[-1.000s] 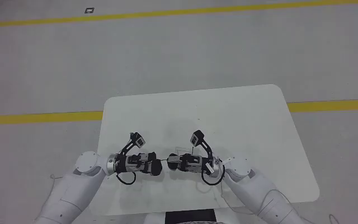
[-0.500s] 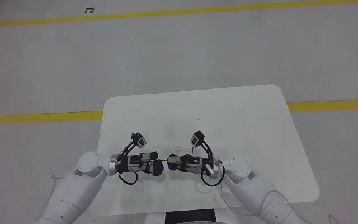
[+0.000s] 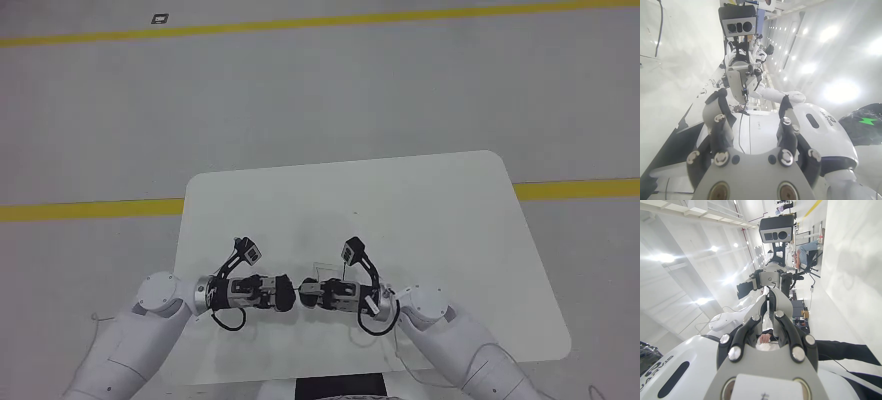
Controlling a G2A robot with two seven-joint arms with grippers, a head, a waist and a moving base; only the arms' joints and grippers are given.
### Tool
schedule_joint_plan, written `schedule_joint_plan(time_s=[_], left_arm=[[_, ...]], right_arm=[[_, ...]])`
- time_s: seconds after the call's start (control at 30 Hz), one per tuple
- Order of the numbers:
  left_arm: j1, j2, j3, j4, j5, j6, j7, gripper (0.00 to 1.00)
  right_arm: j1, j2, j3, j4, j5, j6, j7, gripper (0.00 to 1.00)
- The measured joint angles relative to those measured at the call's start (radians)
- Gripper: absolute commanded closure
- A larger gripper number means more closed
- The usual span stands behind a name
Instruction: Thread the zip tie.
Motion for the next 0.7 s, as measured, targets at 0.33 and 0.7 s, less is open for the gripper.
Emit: schedule_joint_plan(time_s=[0.33, 0.7], left_arm=[[0.002, 0.001, 0.012, -0.005, 0.009, 0.002, 0.009, 0.59], [0.012, 0.006, 0.003, -0.001, 0.005, -0.007, 0.009, 0.65]], right_arm=[[-0.001, 0.003, -0.006, -0.014, -0.034, 0.021, -0.019, 1.0], [-0.015, 0.008, -0.006, -0.029, -0.056, 0.033, -0.034, 1.0]])
